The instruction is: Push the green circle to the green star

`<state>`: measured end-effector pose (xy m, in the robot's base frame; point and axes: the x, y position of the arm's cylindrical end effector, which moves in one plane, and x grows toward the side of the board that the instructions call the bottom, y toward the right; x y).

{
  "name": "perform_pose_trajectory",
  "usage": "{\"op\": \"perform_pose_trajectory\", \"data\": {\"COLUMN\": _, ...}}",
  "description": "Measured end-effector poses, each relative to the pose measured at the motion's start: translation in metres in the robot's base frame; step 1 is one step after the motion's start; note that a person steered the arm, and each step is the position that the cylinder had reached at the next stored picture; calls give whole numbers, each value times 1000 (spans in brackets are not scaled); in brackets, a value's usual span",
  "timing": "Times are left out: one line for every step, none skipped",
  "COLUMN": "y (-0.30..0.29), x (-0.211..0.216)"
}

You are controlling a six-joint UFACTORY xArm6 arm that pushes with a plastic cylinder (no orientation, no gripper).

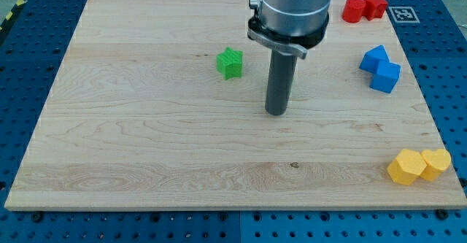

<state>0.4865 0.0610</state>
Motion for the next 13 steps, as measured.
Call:
{"op": "perform_pose_trajectory", "data": {"y": 34, "x": -5}}
{"op": "perform_pose_trajectory", "data": {"y": 43, "x": -39}}
{"op": "perform_pose_trajectory", "data": {"y": 33, "x": -60}}
{"op": "perform_pose_trajectory", "data": {"y": 33, "x": -29}}
{"op": "perform_pose_trajectory", "data": {"y": 25, "x": -8}}
{"op": "perform_pose_trajectory", "data": {"y": 1, "x": -44}}
{"op": "perform_pose_trajectory", "data": {"y": -2, "x": -77}}
{"op": "perform_pose_trajectory", "data": {"y": -1, "x": -74}}
{"op": "perform_pose_trajectory", "data": {"y": 31, "x": -72}}
{"op": "perform_pose_trajectory", "data": {"y": 58, "x": -96}}
{"op": "perform_pose_trajectory", "data": {"y": 22, "x": -119}}
{"op": "perform_pose_trajectory", "data": {"y": -18, "x": -122}}
{"op": "perform_pose_trajectory", "data": {"y": -23, "x": -122}}
